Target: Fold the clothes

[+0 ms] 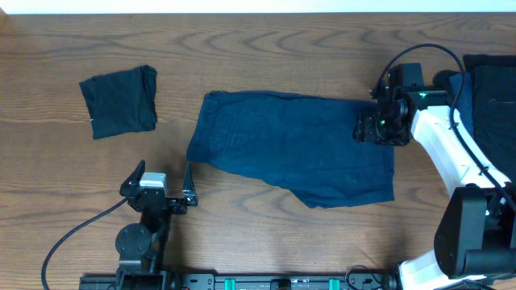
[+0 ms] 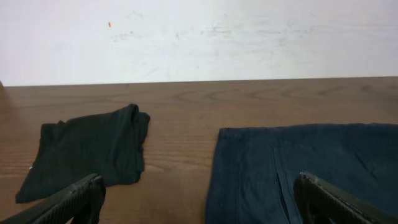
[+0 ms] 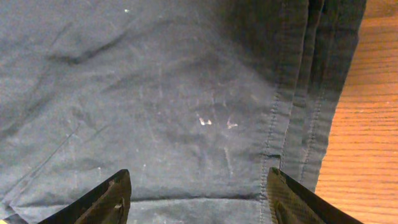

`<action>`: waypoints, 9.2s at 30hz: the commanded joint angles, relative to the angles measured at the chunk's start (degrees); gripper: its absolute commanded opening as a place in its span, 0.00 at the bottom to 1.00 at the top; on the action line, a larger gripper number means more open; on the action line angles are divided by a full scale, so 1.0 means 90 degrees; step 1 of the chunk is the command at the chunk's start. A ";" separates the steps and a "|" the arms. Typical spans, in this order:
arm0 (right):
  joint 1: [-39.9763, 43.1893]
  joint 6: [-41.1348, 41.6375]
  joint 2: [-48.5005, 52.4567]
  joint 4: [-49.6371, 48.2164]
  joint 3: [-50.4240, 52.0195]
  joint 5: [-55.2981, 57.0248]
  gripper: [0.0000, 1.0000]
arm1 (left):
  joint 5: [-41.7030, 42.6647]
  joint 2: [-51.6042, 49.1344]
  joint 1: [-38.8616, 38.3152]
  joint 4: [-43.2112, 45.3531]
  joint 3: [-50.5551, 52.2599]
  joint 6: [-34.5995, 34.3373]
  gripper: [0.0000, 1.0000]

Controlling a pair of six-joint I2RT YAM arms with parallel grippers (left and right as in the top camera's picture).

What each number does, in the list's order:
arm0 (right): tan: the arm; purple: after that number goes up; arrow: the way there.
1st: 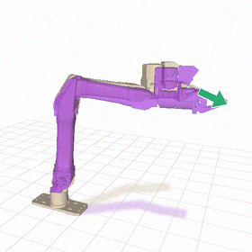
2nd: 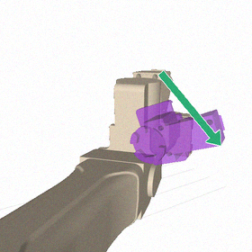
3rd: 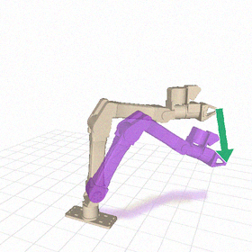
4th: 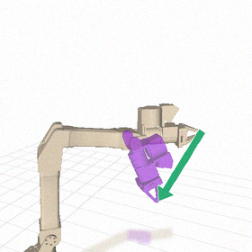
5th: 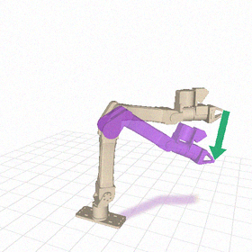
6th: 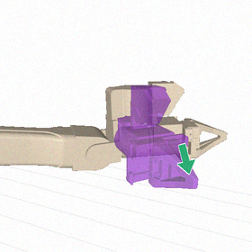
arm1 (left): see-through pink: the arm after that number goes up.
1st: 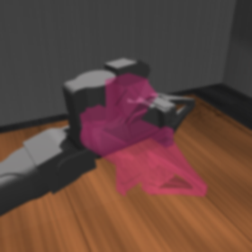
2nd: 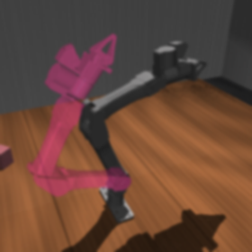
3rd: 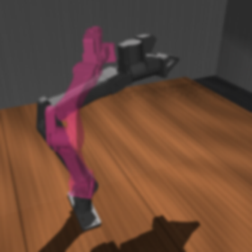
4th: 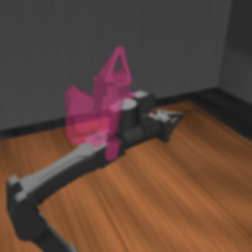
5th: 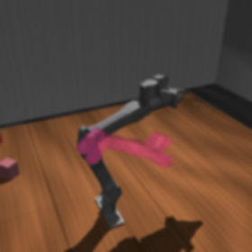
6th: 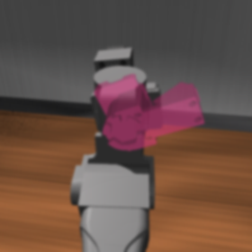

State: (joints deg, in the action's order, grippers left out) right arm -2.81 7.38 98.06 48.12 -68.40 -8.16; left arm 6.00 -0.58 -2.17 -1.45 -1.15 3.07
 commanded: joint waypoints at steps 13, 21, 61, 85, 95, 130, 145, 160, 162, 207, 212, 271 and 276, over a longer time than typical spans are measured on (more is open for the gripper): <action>0.0012 -0.0017 -0.0032 -0.0019 0.0032 -0.0029 0.68 | 0.0097 0.0039 -0.0029 -0.0214 0.0102 0.0061 0.98; 0.0012 -0.0017 -0.0032 -0.0039 0.0032 -0.0029 0.69 | 0.0100 0.0039 -0.0029 -0.0214 0.0102 0.0061 0.98; 0.0019 -0.0333 -0.0032 0.0109 0.0032 -0.0022 0.69 | 0.0097 0.0039 -0.0029 -0.0214 0.0102 0.0061 0.98; 0.0017 -0.0330 -0.0032 0.0010 0.0032 -0.0024 0.69 | 0.0959 -0.0789 -0.0032 -0.0554 -0.1243 -0.1071 0.98; 0.0017 -0.0330 -0.0032 0.0010 0.0032 -0.0024 0.69 | 0.1105 -0.4702 -0.0032 -0.2312 -0.5260 -0.1022 0.98; 0.0017 -0.0330 -0.0032 -0.0104 0.0032 -0.0024 0.69 | 0.0882 -1.3690 -0.0029 -0.4736 -1.0953 0.0947 0.80; 0.0017 -0.0328 -0.0032 -0.0112 0.0036 -0.0024 0.69 | 0.2548 -1.3925 -0.0049 -0.4631 -1.0834 0.3177 0.90; 0.0017 -0.0328 -0.0032 -0.0114 0.0036 -0.0024 0.69 | 0.2545 -1.4195 -0.0049 -0.4558 -1.0819 0.3876 0.93; 0.0017 -0.0330 -0.0032 -0.0121 0.0036 -0.0024 0.69 | 0.2545 -1.4275 -0.0049 -0.4556 -1.0819 0.3874 0.93; 0.0017 -0.0328 -0.0032 -0.0136 0.0036 -0.0024 0.70 | 0.2552 -1.3316 -0.0063 -0.4872 -1.1079 0.0937 0.19; 0.0022 -0.0333 -0.0032 -0.0165 0.0036 0.0061 0.54 | 0.2550 -1.3321 -0.0124 -0.5146 -1.1009 0.0743 0.14; 0.1307 -0.2178 0.2059 -0.3281 -0.0185 -0.2229 0.44 | 0.2545 -1.3321 -0.0131 -0.5622 -1.0938 0.0743 0.14; 0.1222 -0.2120 0.2059 -0.3407 -0.0185 -0.2062 0.46 | 0.2545 -1.3321 -0.0131 -0.5666 -1.0938 0.0743 0.15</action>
State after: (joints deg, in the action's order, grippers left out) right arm 8.67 -10.87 115.87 17.72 -69.30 -28.82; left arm 28.53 -120.97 -3.22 -51.86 -99.63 10.26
